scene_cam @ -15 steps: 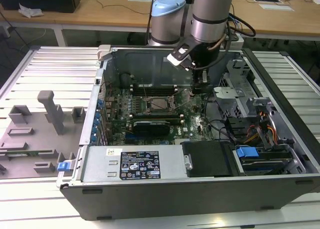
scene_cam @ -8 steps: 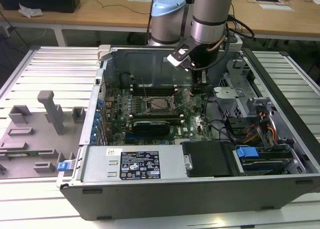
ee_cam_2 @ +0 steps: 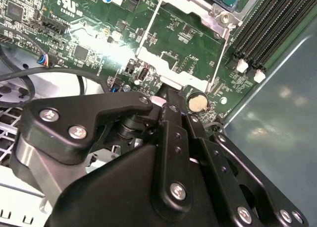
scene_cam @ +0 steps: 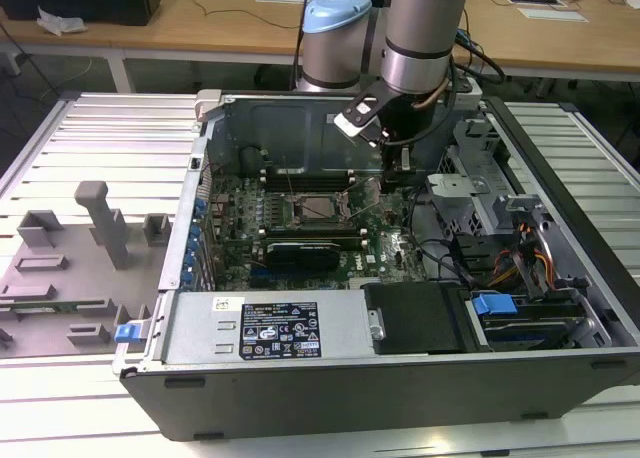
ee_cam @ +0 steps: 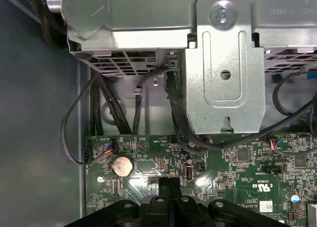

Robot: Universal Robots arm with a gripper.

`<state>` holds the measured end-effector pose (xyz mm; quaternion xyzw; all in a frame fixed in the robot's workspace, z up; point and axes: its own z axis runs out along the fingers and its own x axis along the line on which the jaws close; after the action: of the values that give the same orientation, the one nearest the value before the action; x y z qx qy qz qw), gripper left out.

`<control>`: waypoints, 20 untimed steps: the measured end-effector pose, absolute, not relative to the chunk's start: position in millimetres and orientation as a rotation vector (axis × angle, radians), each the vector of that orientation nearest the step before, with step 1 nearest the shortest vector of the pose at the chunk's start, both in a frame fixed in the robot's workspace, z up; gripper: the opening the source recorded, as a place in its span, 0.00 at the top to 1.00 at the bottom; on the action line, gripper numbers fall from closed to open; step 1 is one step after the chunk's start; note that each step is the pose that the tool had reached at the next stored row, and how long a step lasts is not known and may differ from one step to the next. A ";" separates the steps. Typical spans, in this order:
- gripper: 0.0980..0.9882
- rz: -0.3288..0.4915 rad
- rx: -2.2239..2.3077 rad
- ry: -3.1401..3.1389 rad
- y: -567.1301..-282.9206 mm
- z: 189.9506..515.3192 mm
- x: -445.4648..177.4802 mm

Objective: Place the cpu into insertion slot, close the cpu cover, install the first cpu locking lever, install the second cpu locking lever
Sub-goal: 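Close the cpu cover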

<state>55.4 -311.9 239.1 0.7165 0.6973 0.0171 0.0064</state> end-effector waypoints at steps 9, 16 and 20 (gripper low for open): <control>0.99 -0.109 2.313 2.249 -311.8 238.4 56.8; 0.99 -0.093 2.306 2.243 -311.8 238.4 41.7; 0.99 -0.080 2.301 2.238 -311.7 238.4 26.8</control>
<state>26.8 -311.7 238.4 0.7163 0.6965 -0.0249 -0.0344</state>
